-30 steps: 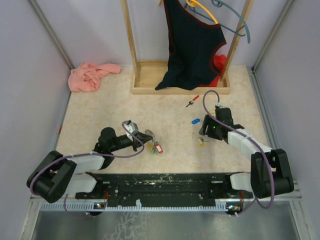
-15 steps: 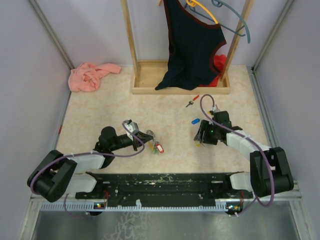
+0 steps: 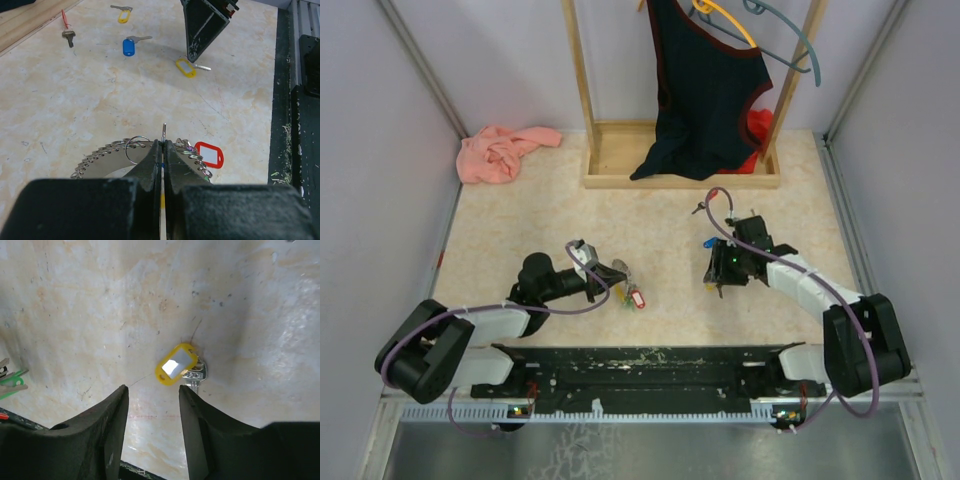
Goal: Put the keys on the keyring
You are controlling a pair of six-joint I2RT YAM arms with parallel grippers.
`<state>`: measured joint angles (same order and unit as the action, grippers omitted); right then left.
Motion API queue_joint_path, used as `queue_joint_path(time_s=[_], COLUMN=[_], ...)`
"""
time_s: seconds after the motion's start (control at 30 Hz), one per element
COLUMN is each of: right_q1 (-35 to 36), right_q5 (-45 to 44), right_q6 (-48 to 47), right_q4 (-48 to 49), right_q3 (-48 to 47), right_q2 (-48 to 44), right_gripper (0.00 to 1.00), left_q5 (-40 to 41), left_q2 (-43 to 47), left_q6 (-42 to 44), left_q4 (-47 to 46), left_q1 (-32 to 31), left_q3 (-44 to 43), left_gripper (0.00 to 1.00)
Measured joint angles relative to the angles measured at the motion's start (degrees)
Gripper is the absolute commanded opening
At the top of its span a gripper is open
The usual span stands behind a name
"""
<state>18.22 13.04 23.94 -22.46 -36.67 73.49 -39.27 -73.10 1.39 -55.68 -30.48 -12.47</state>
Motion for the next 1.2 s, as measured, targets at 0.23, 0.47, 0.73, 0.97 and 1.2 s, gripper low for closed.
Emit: queue_joint_path(time_s=[0.23,0.47,0.73,0.97,1.2], right_q1=[-6.0,-6.1,-6.4,-6.4,-6.4], right_q5=[0.2,1.9,3.2,4.4,4.6], right_q6=[-4.7,-8.9,-10.9,-11.4,-11.5], right_q4=[-0.5,-0.7,-0.8,-0.9,-0.8], right_q3=[-1.9,-5.3,-5.5,-5.5,-5.5], right_q2=[1.2,8.2,10.6,10.6,10.6], right_gripper=[0.36,0.32,0.22,0.14,0.04], left_q5=[-0.1,-0.4,-0.6,-1.1,-1.5], left_q2=[0.0,0.0,-0.2,-0.7,-1.0], left_q6=[0.0,0.1,0.4,0.5,0.6], left_q4=[0.5,0.7,1.7,1.8,1.7], left_q1=[0.0,0.0,0.0,0.0,0.0], left_q3=[0.0,-0.1,-0.8,-0.9,-0.9], left_gripper=[0.01,0.01,0.01,0.01,0.01])
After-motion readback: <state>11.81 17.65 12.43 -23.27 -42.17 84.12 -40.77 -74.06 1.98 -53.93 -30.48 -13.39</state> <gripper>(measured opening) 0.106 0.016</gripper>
